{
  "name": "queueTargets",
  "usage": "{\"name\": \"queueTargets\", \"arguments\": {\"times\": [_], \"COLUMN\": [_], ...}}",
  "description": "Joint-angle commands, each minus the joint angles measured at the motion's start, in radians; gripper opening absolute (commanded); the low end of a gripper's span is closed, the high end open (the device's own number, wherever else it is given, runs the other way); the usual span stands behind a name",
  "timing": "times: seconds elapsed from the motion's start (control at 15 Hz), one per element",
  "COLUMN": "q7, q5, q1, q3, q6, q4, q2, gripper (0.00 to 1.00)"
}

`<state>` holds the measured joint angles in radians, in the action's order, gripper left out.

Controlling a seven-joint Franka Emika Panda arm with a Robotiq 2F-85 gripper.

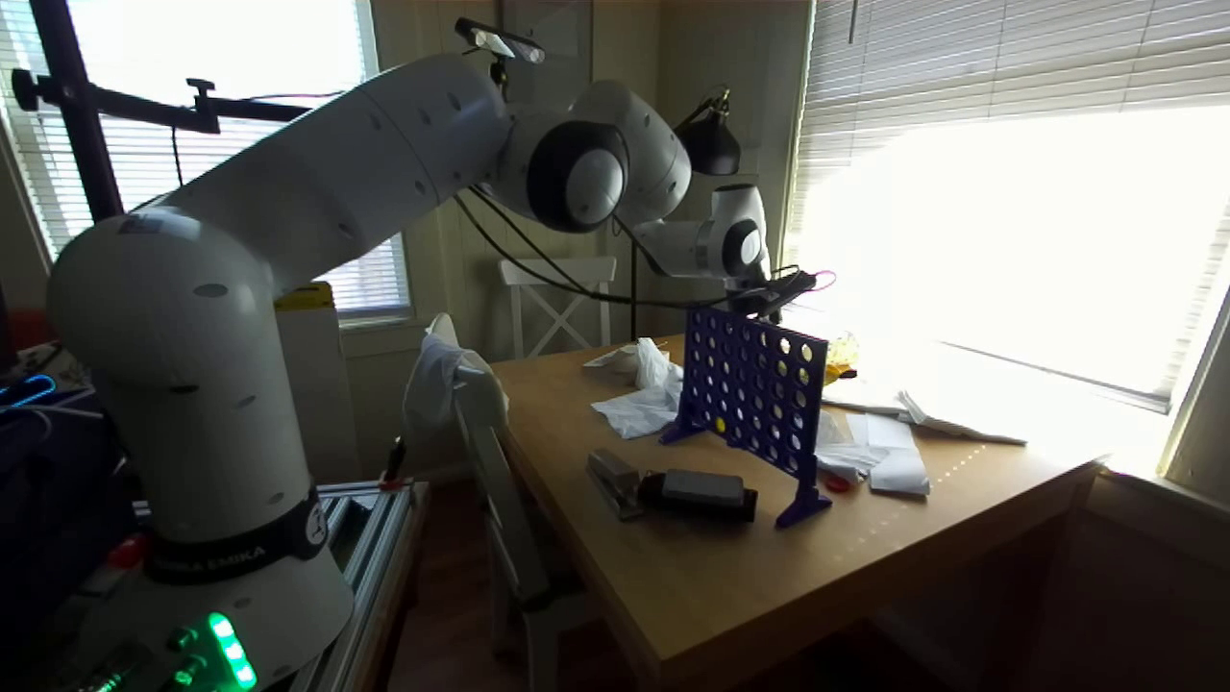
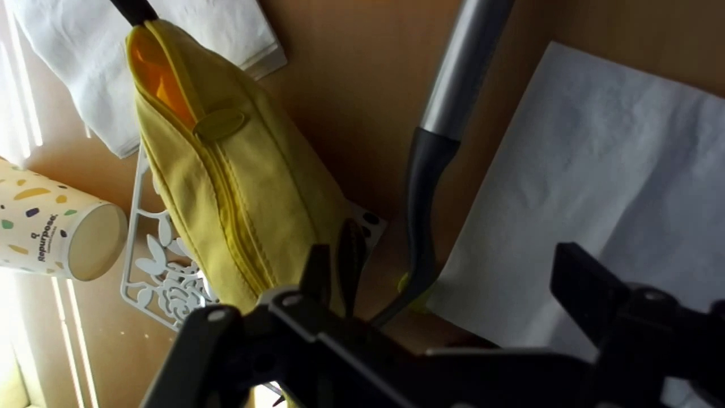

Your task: Move the spatula forwards.

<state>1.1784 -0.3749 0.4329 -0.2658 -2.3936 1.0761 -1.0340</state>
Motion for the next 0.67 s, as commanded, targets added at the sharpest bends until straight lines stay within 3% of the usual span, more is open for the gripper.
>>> {"name": "queueTargets", "arguments": {"times": [0.0, 0.6], "q7": [0.14, 0.364], "q5": [0.059, 0.085], "q1": [-0.008, -0.022], "q3": [-0.02, -0.094], "q6": [0.149, 0.342], "q4": [-0.107, -0.339], "q2": [-0.029, -0.177], "gripper": [1.0, 1.0]}}
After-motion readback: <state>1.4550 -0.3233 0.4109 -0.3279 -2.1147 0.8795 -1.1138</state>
